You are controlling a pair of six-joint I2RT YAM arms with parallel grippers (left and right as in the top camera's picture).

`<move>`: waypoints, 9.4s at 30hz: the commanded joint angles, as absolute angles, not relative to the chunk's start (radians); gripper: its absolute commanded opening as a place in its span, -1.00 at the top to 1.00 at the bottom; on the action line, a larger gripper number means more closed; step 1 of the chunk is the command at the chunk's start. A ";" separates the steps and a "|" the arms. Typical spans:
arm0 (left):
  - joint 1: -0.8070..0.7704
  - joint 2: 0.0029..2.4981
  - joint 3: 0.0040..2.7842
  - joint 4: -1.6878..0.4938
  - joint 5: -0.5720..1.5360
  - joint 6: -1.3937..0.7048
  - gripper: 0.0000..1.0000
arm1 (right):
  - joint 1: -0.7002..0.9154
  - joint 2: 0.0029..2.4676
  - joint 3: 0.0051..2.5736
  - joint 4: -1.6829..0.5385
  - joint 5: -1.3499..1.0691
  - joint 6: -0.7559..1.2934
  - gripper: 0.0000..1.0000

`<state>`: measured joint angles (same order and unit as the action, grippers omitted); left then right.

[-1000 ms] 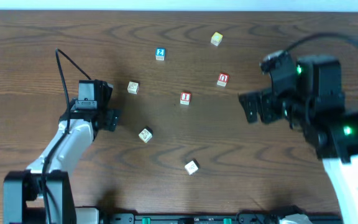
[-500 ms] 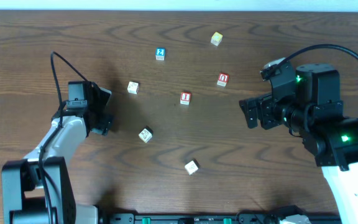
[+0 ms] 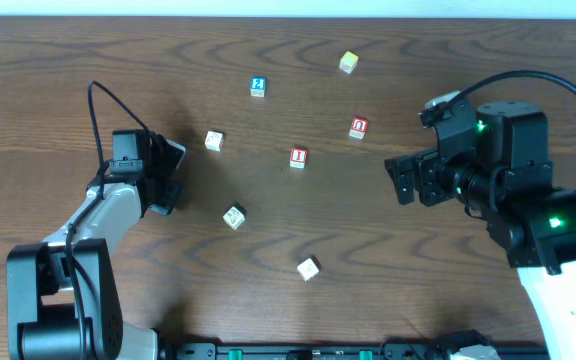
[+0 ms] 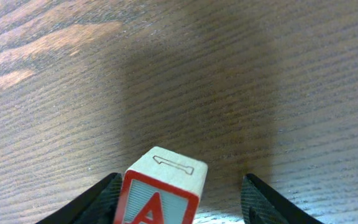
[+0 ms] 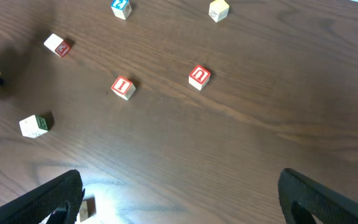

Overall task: Spell out Ai2
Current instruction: 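Grasp the red 'A' block with the left gripper and lift it, then carry the 'A' block and lower it just left of the 'I' block, then release the 'A' block and move the left gripper to the blue '2' block, then grasp the blue '2' block with the left gripper and lift it, then carry the '2' block and lower it just right of the 'I' block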

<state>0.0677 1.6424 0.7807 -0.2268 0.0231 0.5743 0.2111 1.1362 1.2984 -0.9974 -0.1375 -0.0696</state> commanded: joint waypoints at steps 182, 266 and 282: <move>-0.367 2.289 1.687 -0.039 -0.208 -0.070 -0.39 | 0.188 1.203 1.295 -0.831 -0.102 0.003 -0.99; -0.659 2.094 1.767 -0.595 -0.077 -0.305 0.88 | 0.072 1.007 1.430 -0.979 -0.087 -0.038 -0.98; -0.681 1.842 1.495 -0.571 -0.031 -0.266 0.89 | 0.072 1.003 1.430 -1.059 -0.142 -0.011 -0.98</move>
